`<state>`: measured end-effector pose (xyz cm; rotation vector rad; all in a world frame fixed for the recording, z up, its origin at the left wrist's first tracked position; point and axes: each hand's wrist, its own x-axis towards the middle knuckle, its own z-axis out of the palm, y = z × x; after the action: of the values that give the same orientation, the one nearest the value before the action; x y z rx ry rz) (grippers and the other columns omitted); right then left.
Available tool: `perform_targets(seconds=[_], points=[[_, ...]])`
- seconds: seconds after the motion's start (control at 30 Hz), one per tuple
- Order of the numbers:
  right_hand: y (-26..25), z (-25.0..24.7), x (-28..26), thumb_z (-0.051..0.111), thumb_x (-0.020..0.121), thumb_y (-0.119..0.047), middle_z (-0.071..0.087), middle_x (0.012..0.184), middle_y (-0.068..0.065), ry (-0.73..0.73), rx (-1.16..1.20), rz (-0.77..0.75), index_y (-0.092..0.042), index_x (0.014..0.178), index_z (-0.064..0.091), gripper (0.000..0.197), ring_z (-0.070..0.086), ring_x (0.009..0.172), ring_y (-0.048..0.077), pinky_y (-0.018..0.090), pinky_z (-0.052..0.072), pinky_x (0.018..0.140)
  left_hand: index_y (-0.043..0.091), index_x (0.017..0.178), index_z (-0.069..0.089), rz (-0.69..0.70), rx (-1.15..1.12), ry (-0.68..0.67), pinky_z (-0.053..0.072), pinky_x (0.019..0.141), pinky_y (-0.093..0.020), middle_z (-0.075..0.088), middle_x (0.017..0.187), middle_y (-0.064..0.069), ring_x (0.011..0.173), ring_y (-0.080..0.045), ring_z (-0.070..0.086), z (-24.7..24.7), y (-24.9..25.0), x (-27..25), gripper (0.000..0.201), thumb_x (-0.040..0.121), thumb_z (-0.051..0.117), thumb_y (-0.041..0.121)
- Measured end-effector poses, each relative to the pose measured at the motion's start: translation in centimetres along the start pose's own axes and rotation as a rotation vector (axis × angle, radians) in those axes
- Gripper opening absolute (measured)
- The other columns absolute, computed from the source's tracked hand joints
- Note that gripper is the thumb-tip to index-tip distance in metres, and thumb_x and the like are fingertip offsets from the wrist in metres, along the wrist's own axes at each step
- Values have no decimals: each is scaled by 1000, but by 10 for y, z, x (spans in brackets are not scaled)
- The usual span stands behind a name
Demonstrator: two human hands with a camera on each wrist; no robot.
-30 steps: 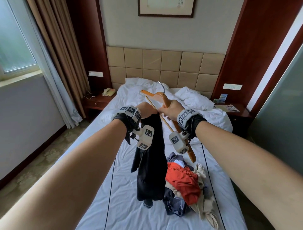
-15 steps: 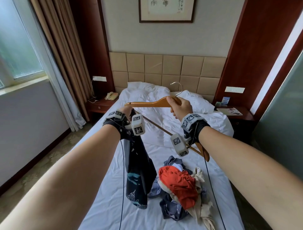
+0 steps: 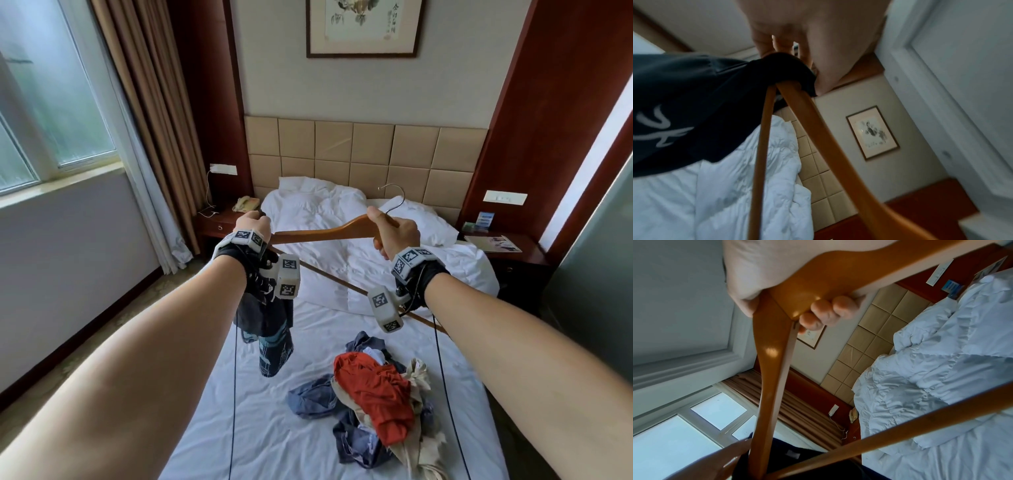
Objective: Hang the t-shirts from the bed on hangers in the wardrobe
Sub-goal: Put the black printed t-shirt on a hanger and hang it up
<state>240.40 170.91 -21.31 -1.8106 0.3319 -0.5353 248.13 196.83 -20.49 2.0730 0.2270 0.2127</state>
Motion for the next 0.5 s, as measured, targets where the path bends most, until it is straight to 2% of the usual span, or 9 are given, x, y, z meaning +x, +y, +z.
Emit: perform_targets(seconds=[0.07, 0.13, 0.2, 0.27, 0.33, 0.4, 0.47, 0.5], points=[[-3, 3, 0, 66, 77, -63, 59, 50, 8, -8, 6, -17, -3, 64, 67, 62, 47, 37, 15, 23, 40, 45, 20, 92, 71, 64, 138, -21, 49, 77, -30, 64, 88, -4, 90, -29, 64, -2, 6, -11, 15, 88, 56, 23], [-6, 6, 0, 67, 77, -62, 59, 49, 8, -27, 8, -43, -1, 62, 67, 62, 48, 37, 14, 24, 41, 46, 22, 91, 72, 121, 246, -71, 45, 67, -25, 63, 84, -1, 81, -24, 62, -2, 14, -22, 13, 89, 60, 26], [-9, 10, -1, 67, 78, -61, 58, 48, 6, -48, -5, -70, -1, 60, 65, 63, 49, 37, 12, 24, 41, 49, 23, 84, 70, 201, 324, -141, 44, 58, -24, 63, 79, 0, 75, -22, 61, 0, 20, -30, 13, 90, 61, 30], [-10, 15, -2, 65, 79, -64, 59, 48, 6, -85, -40, -113, 1, 59, 64, 68, 51, 39, 12, 27, 44, 52, 20, 82, 72, 275, 355, -198, 47, 61, -25, 67, 77, -1, 75, -22, 64, 3, 26, -35, 19, 89, 61, 34], [-14, 19, -5, 62, 79, -68, 61, 49, 6, -118, -87, -137, 2, 59, 63, 72, 53, 42, 13, 32, 49, 57, 16, 86, 75, 325, 311, -233, 43, 57, -19, 66, 79, -3, 71, -18, 60, 9, 32, -40, 20, 90, 62, 31], [-18, 22, -7, 60, 81, -69, 59, 47, 2, -154, -128, -165, -1, 58, 61, 72, 53, 42, 12, 28, 51, 57, 8, 88, 75, 373, 219, -261, 38, 54, -16, 65, 77, -7, 70, -16, 56, 15, 39, -47, 20, 90, 64, 25], [-22, 26, -8, 59, 83, -69, 58, 46, 0, -182, -165, -194, -4, 59, 60, 69, 52, 40, 10, 23, 47, 51, 6, 91, 74, 409, 60, -273, 48, 61, -21, 65, 76, -6, 71, -17, 60, 20, 48, -55, 18, 91, 64, 22], [-23, 29, -9, 59, 83, -68, 59, 49, 1, -196, -154, -208, -6, 62, 59, 66, 52, 40, 11, 22, 46, 48, 7, 94, 73, 392, -38, -294, 56, 66, -27, 65, 79, -5, 78, -18, 63, 21, 53, -58, 17, 92, 63, 20]])
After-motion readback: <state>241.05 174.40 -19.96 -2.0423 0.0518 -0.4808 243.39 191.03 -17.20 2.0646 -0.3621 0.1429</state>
